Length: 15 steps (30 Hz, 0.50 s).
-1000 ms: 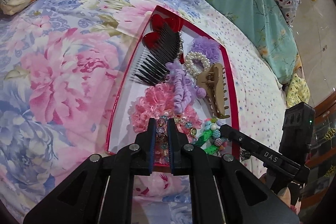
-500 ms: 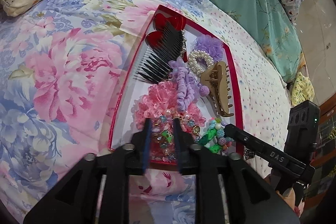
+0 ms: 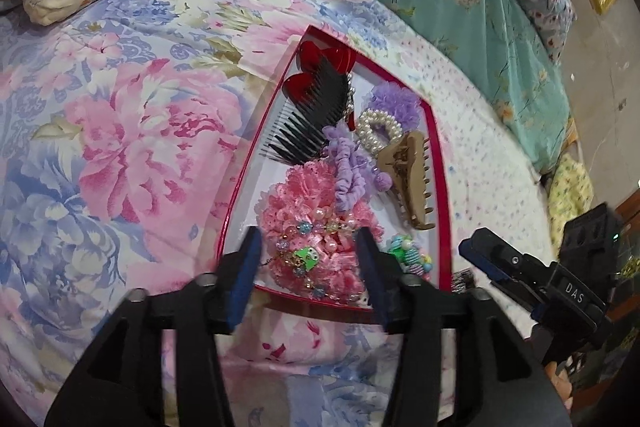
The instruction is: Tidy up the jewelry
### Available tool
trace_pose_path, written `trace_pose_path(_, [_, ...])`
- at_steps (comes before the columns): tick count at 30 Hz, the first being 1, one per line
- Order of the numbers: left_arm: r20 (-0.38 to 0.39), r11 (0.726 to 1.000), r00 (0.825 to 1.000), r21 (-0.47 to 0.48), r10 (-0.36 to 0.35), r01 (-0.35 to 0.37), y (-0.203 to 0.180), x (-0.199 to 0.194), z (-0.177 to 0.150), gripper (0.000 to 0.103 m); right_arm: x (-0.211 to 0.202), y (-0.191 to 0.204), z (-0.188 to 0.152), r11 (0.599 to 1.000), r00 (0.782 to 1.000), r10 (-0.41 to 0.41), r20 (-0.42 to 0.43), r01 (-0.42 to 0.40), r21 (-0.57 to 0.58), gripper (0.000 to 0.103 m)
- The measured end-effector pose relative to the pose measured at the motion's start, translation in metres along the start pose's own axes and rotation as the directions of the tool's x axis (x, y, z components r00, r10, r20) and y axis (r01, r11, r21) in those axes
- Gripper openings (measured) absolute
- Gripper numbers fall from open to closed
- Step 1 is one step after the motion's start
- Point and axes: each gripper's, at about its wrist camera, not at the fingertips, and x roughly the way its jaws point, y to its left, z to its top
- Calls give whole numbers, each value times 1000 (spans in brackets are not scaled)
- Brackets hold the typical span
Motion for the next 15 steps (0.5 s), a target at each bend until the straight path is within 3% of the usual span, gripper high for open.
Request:
trace_pose_path(5, [15,997,998,-46,-62,62,0,-11,-4,56,-17,-20,1,987,993,101,55,-107,119,51])
trace_pose_path(7, [17,995,998,-69,-66,67,1,-14,-6,74,-24,-28,1,978,989,127,78,-138,156,52])
trace_pose_path(8, [23,995,998,-79,-65,67,1,-16,-7,78,-27,-30,1,975,987,133,86,-146,168,55])
trace_pose_path(12, [16,993,998,-107,-57,58,3,-24,-12,83,-41,-34,-1,978,987,98,128,-119,169,69])
trace_pose_path(15, [13,996,1000,-87,-4,5,0,-34,-16,83,-54,-28,-3,993,989,14,147,-32,116,80])
